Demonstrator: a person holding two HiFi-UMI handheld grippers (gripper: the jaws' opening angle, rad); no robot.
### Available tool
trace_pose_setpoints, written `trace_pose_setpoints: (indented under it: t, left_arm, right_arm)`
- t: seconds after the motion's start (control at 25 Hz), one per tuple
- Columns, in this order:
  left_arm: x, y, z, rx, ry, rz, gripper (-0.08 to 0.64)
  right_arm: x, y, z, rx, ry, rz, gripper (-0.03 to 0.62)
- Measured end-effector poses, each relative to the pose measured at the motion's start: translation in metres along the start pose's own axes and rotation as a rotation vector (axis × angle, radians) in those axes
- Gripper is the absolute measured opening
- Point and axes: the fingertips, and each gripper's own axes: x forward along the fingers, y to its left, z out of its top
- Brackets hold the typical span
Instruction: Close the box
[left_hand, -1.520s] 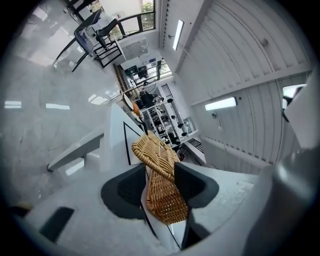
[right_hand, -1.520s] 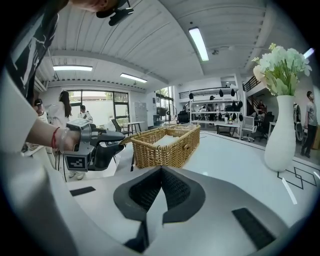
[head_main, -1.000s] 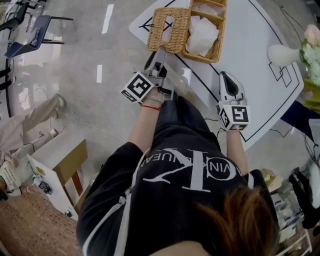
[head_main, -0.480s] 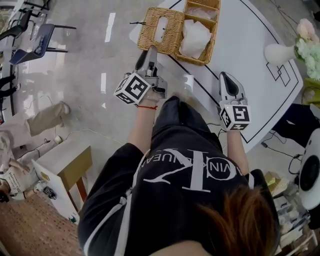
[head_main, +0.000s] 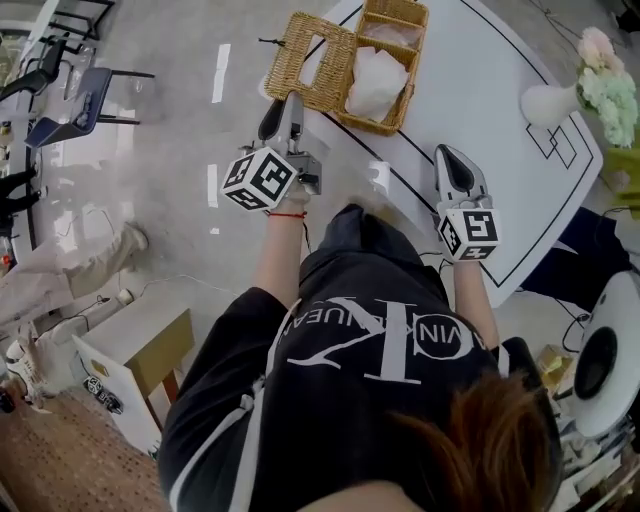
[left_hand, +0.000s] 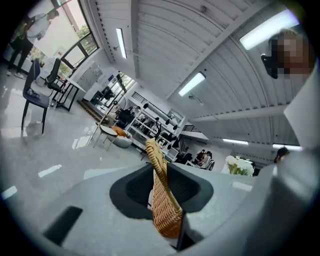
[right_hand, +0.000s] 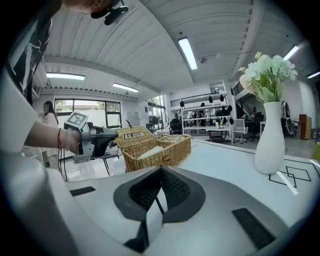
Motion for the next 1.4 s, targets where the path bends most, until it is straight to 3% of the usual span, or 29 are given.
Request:
trace_pose_setpoints:
  t: [0.28, 0.6, 0.8, 1.4]
  left_arm:
    - [0.007, -0.009, 0.018, 0.096, -0.008, -0.008, 0.069]
    - [0.009, -0.033, 0.019, 0.31, 0.013, -0.048, 0.061]
    - [0.009, -0.046, 0.015, 0.402, 0.027, -0.079, 0.054]
    - [0.01, -0.074, 0.001, 0.518, 0.058, -0.165, 0.04]
  right_arm:
    - [-0.007, -0.003, 0.007, 0.005, -0.015, -0.026, -0.002]
    - [-0.011, -0.007, 0.004, 0.015, -0.018, -0.037, -0.002]
    - [-0.009, -0.006, 0.002, 0.02, -0.018, -0.027, -0.002]
    - [-0.003, -0.006, 0.001, 0.031, -0.019, -0.002, -0.002]
